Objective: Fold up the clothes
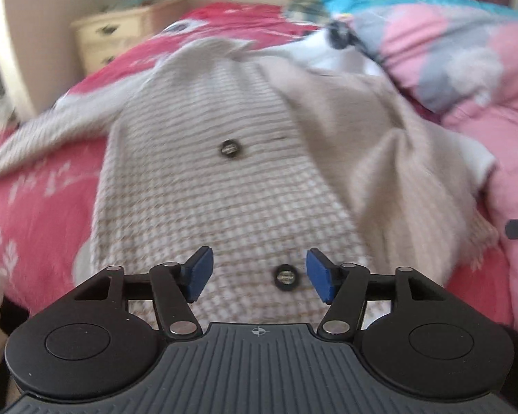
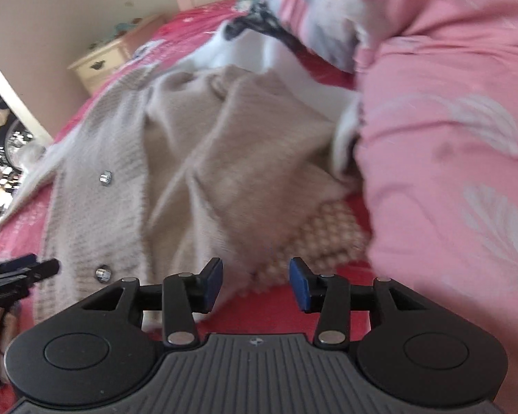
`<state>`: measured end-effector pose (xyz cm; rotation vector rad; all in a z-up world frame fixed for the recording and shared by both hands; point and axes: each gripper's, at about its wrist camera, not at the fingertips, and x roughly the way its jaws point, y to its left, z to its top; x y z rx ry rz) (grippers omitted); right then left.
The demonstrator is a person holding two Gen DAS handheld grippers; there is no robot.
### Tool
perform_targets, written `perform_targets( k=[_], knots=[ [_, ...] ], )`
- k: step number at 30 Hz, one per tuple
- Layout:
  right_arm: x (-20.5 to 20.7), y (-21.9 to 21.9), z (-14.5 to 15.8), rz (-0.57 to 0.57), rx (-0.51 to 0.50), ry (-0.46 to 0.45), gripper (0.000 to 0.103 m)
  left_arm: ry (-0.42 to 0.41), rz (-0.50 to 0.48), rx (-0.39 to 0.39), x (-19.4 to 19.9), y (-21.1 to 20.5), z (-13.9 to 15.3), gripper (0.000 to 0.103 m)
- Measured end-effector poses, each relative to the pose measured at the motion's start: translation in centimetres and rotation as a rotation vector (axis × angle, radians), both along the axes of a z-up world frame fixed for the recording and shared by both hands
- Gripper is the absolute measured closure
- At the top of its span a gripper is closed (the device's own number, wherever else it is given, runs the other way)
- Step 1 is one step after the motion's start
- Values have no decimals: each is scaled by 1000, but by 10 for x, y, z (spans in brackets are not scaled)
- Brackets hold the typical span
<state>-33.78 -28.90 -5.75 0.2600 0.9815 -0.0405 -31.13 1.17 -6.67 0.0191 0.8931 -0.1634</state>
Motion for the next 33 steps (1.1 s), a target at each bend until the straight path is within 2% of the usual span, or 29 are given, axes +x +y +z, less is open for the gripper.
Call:
perform_targets(
  k=[5,11,13,15,18,19,21,23,25,30,33],
  knots=[
    [17,-1,11,18,-172,-68,58,1,-58,-10,2,-22,3,40],
    [73,-12,0,-42,-230,-86,64,16,-124,18,16,-49,-6,39],
    [92,-13,-8,-62,-290,-78,64,58,-147,31,20,-57,-15,39],
    [109,-13,-15,-64,-363,-66,64,132,-182,48,24,-64,-29,39],
    [131,-17,-33,-53,-400,-19,65,197,-237,66,23,-71,-42,39],
    [135,-16,-37,-35,-417,-9,68,204,-255,73,22,-72,-45,39],
    [138,-16,-44,10,-441,4,94,206,-270,77,22,-74,-49,39],
    [134,-22,-39,6,-401,-17,95,212,-275,75,24,-75,-54,39],
    [122,-29,-21,-15,-338,-80,95,242,-245,63,30,-74,-61,39],
    [86,-50,51,-26,-90,-274,95,355,-121,13,45,-67,-76,39],
    [66,-46,100,75,33,-418,95,378,-88,-62,49,-59,-73,39]
  ],
)
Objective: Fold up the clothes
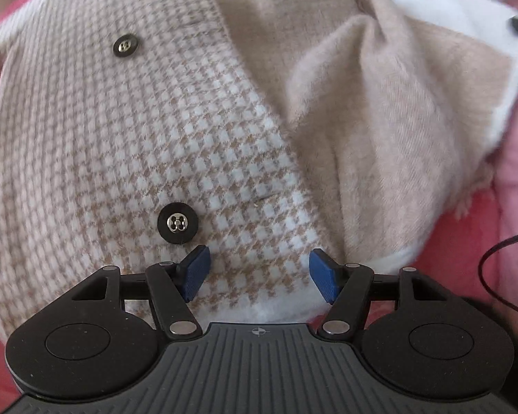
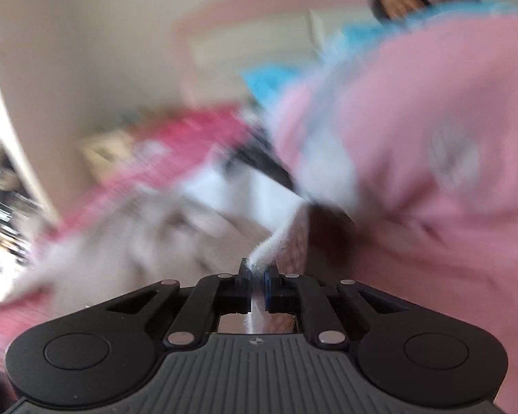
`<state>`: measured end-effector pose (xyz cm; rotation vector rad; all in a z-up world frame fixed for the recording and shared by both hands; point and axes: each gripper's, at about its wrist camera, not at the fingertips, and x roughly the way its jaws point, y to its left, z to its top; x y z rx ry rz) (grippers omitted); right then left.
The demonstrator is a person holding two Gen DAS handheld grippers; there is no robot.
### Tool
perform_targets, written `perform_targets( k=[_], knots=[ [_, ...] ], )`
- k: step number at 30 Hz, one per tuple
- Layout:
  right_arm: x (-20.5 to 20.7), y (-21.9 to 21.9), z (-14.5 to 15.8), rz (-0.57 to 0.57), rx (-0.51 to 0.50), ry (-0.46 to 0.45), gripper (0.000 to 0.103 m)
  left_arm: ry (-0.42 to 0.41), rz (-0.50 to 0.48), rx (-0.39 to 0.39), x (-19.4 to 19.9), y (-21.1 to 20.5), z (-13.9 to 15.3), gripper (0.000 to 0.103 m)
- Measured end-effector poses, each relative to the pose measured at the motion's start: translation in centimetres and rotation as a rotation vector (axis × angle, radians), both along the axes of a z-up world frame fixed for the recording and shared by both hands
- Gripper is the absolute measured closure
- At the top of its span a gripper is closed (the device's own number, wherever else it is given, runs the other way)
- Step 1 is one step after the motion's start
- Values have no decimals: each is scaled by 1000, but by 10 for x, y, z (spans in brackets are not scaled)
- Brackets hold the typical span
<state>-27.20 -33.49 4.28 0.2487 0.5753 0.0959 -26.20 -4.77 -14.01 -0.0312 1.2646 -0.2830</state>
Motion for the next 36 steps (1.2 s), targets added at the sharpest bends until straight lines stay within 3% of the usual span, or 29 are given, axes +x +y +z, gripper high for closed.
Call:
perform_targets(
  k=[3,6,10,14,18,20,22,23,25,27,31,33,36],
  knots=[
    [-19,33,42,183,-15,-148,95,35,51,-57,3,12,0,39],
    [-34,98,51,414,-197,-244,95,48,117,-88,3,28,3,39],
    [-43,175,5,706,-346,-176,95,30,273,-170,-5,71,19,39],
    [-39,220,-45,829,-386,-71,94,-13,437,-259,-18,126,37,39],
    [-31,249,-85,884,-372,7,94,-59,520,-412,-27,166,48,37],
    [-28,259,-106,898,-390,72,91,-54,545,-500,-26,176,44,36],
    [-27,263,-120,903,-405,140,88,-23,562,-529,-18,176,35,36],
    [-29,261,-122,899,-392,169,86,-12,558,-526,-14,175,31,36],
    [-37,250,-117,890,-320,203,70,15,522,-526,-11,169,23,36],
    [-49,234,-106,876,-231,243,62,38,482,-521,-6,160,14,36],
    [-66,196,-85,825,-109,367,62,69,407,-490,0,138,-1,36],
    [-69,173,-80,725,-119,431,62,62,366,-451,-6,127,3,36],
    [-71,142,-85,538,-214,486,62,20,304,-342,-2,110,0,39]
  ],
)
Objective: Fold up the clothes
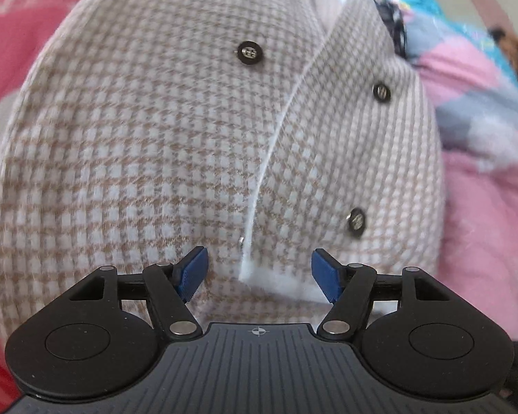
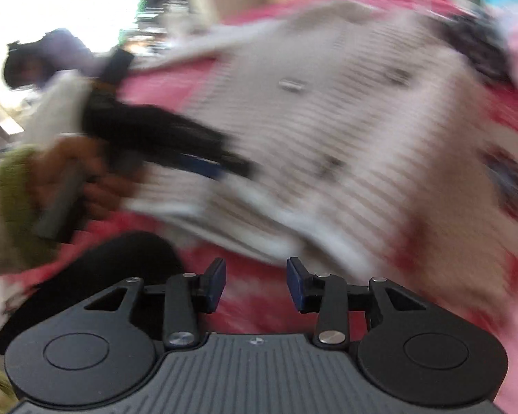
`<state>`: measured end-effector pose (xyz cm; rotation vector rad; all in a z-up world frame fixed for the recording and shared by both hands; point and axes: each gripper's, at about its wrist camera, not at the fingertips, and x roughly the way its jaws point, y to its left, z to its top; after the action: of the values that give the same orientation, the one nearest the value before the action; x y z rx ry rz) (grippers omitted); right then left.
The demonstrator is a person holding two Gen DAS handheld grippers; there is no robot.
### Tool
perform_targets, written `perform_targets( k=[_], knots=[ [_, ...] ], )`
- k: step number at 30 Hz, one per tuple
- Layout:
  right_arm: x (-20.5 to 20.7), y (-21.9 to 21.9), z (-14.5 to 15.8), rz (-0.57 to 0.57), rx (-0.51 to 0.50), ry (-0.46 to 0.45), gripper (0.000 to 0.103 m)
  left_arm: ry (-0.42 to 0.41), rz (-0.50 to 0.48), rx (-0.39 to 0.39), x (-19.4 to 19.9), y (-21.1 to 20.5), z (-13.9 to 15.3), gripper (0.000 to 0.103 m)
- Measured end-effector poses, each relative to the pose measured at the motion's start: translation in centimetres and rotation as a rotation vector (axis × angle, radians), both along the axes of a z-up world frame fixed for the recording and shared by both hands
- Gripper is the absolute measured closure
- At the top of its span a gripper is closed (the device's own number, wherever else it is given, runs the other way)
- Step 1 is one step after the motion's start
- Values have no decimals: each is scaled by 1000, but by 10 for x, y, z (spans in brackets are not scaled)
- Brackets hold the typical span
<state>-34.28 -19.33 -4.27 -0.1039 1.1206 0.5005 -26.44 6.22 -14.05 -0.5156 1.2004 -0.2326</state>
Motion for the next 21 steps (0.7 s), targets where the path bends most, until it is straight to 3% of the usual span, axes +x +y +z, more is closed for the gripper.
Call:
perform_targets(
  k=[2,4,7,12,15,16,19,21],
  knots=[
    [-1,-13,-8,-74,-107,-25,62,-12,-4,58,-2,-9,-1,54],
    [-6,-14,-18,-65,-185,-74,62,-7,2,76,-1,-15,-4,61],
    [3,-10,-31,-49,-139,-64,62,-2,50,92,-4,-20,-4,79],
    [23,-13,-60,-125,-147,-11,63,6,156,93,0,-21,2,84],
    [30,-27,-71,-213,-94,14,66,8,174,102,2,-21,4,87],
    [32,-33,-73,-242,-68,21,68,12,177,109,3,-21,3,87],
    [33,-45,-77,-301,-98,-8,100,26,182,127,4,-23,-2,91],
    [31,-51,-65,-315,-154,-112,101,20,187,136,4,-24,-3,93]
  ],
)
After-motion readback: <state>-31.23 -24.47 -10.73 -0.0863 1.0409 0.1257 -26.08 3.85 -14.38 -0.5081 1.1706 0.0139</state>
